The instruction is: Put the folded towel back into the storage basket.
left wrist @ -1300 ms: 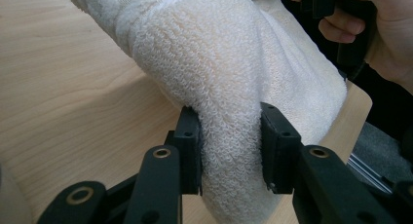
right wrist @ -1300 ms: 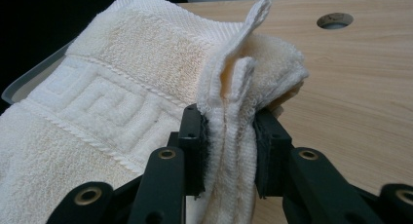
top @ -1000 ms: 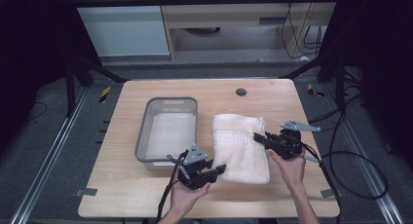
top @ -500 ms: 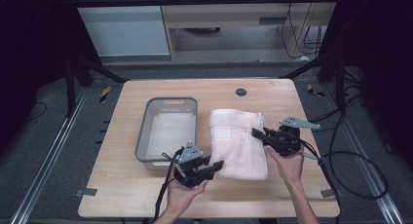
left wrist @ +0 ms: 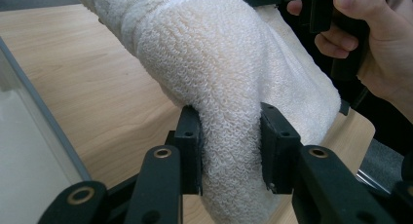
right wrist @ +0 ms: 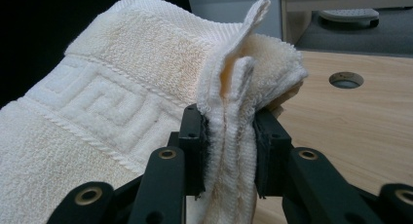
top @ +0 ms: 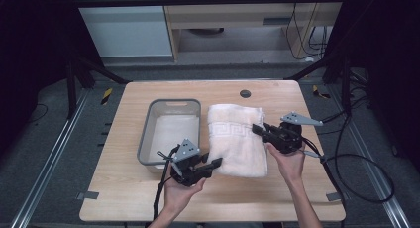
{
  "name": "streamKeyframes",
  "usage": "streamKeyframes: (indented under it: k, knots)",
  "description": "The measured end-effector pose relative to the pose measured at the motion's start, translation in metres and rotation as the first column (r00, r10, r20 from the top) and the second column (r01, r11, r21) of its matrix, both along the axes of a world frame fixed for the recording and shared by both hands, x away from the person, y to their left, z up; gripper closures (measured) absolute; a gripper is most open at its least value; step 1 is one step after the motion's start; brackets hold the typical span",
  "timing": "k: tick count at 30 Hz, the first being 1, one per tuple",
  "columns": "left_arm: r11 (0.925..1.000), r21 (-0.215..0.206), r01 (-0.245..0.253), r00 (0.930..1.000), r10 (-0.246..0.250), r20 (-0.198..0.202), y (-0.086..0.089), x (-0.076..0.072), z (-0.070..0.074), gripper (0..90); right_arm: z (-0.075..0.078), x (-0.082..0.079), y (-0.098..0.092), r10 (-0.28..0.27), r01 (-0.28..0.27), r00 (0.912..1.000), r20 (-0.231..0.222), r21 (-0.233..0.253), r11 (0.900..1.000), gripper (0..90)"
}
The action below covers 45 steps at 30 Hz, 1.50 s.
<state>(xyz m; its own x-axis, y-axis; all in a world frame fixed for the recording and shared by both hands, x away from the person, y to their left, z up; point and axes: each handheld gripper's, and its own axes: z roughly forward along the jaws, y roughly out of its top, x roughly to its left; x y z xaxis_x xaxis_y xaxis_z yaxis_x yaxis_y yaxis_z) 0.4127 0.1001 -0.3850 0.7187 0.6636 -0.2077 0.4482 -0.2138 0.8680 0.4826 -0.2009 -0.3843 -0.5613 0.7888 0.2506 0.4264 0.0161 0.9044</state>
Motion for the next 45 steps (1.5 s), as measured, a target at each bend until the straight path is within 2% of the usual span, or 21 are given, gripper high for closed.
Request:
streamKeyframes:
  k: [9, 19, 23, 45]
  knots:
    - [0.9998, -0.014, -0.014, 0.9998, 0.014, 0.010, 0.013, 0.002, 0.009, 64.9, 0.012, 0.003, 0.014, 0.003, -0.004, 0.9995, 0.032, 0.005, 1.000, 70.1]
    - [0.9996, -0.018, -0.023, 0.9996, 0.024, 0.015, 0.025, 0.003, 0.017, 64.9, 0.018, 0.005, 0.025, 0.009, -0.010, 0.9986, 0.053, 0.011, 1.000, 70.2]
    - [0.9994, -0.024, -0.025, 0.9995, 0.025, 0.019, 0.028, 0.004, 0.020, 64.9, 0.019, 0.007, 0.026, 0.016, -0.018, 0.9985, 0.053, 0.041, 0.999, 70.2]
    - [0.9965, -0.010, -0.083, 0.9946, 0.084, 0.061, 0.055, 0.005, 0.031, 64.9, 0.034, 0.017, 0.057, 0.033, -0.036, 0.9955, 0.089, 0.034, 0.999, 70.2]
